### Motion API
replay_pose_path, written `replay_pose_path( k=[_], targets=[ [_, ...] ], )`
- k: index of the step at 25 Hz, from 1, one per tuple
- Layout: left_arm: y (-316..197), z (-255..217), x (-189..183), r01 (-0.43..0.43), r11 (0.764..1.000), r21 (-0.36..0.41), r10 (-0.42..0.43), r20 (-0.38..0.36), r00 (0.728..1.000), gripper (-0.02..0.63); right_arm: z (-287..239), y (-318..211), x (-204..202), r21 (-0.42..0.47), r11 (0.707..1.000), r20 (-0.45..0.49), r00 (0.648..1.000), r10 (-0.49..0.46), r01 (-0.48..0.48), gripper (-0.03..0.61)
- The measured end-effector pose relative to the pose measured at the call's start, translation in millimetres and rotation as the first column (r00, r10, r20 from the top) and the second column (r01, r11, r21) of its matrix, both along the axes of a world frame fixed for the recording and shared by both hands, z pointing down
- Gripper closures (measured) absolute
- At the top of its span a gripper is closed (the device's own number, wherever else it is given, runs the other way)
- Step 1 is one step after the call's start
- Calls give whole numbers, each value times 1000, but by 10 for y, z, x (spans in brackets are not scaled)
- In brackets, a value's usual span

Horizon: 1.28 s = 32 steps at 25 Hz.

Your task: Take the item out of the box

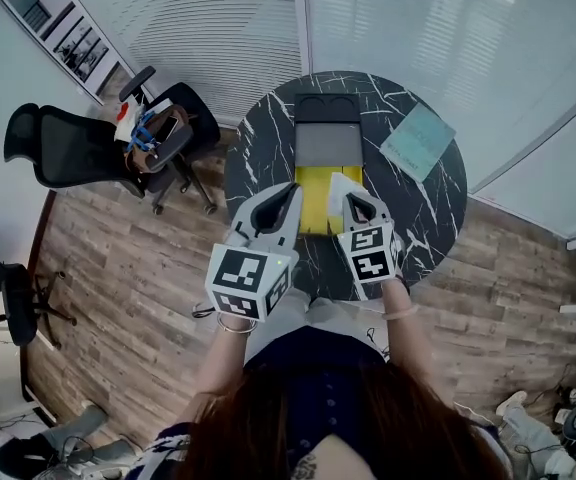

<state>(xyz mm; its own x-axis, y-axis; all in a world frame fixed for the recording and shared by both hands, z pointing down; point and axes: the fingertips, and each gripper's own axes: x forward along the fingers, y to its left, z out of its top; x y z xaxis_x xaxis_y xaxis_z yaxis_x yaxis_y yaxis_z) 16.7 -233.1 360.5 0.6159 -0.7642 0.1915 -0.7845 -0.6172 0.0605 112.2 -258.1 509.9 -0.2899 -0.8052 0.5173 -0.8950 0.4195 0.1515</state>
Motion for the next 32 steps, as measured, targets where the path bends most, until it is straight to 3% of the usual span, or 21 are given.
replay_pose_path(
  k=[13,32],
  targets=[
    [175,-8,25,8,1000,-1,-8,-6,1000,586,-575,251,72,132,989,106,993,46,-60,555],
    [572,-70,-156,-68,997,25,69,-38,997,586,-1250,828,-72,286,947,148,983,105,-144,555]
  ],
)
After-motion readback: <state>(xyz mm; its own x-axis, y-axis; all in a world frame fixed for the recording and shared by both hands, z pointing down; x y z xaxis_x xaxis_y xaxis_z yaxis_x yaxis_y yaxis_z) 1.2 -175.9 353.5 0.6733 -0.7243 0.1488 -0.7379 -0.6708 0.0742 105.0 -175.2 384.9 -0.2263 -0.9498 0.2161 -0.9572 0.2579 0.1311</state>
